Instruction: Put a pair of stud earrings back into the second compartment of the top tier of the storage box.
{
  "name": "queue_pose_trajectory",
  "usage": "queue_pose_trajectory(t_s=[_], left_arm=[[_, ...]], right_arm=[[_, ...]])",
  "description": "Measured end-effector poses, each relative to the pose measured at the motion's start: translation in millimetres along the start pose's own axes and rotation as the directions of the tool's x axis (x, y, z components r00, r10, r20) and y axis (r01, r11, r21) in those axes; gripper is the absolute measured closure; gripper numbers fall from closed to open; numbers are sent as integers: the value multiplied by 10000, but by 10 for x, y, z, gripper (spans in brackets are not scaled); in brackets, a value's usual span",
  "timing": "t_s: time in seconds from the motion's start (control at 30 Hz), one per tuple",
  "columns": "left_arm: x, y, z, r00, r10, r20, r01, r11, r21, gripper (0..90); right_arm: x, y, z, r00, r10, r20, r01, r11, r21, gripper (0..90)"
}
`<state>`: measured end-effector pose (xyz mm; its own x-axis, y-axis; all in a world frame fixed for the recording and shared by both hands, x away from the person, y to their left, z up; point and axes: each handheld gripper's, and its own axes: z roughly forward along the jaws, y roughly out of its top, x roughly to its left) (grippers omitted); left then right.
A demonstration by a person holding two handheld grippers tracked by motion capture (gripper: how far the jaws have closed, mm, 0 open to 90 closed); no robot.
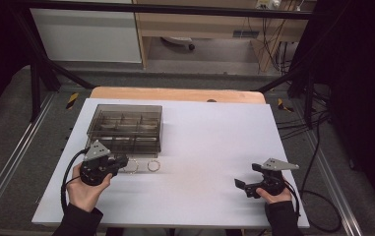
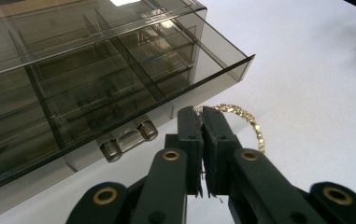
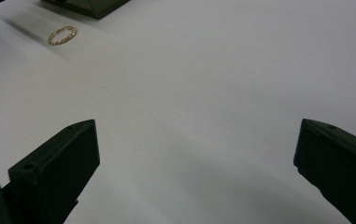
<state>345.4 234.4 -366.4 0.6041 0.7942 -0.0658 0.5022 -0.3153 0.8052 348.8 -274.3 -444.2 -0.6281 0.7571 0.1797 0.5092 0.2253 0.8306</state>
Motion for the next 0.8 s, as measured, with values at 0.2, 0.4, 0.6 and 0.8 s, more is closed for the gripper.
queue_pose_trajectory(t_s=[0.2,0.4,0.6,0.8], left_arm=[[29,24,-17,10000,-58,-32,58,10000,-38,863],[48,48,-15,10000,-69,23,69,10000,-48,863],[80,81,-29,9999,-97,-61,96,9999,-96,863],[133,155,-64,9999,-87,-147,85,9999,-94,863]], right_arm=[[-1,0,-2,10000,19,14,-19,10000,3,9],[-1,0,0,10000,19,12,-19,10000,6,9],[-1,0,0,10000,14,14,-14,10000,12,9],[0,0,1,10000,9,15,-9,10000,11,9]])
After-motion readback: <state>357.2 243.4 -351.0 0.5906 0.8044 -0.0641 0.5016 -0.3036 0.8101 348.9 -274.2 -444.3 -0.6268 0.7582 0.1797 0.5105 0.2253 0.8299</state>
